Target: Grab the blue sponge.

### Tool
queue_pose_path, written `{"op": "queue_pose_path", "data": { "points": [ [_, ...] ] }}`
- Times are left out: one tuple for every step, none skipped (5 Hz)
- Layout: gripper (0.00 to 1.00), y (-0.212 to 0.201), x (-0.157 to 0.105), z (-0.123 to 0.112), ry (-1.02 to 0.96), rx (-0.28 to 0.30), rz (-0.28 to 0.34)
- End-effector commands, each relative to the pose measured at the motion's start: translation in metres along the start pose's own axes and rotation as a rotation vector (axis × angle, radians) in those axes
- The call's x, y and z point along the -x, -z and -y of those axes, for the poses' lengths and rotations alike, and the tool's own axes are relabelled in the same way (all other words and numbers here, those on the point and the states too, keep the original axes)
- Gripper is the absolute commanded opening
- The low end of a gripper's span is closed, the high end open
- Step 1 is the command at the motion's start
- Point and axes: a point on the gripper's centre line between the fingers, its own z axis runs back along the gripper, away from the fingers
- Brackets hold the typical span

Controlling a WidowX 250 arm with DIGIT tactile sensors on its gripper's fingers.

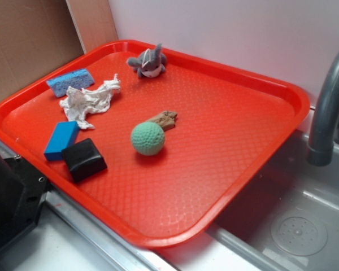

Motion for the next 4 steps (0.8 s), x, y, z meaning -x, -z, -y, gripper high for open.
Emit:
{"op": "queue_pose_path", "data": {
  "points": [
    [1.0, 0.0, 0.0, 0.0, 0.0, 0.0, 0.0],
    [1.0, 0.041, -0.044, -0.042, 0.058, -0.002, -0.052],
    [1.0, 0.067, -0.08, -0.082, 0.092, -0.033, -0.006],
    [1.0, 0.087, -0.096, -0.119, 0.078, -0.073, 0.027]
  ]
}}
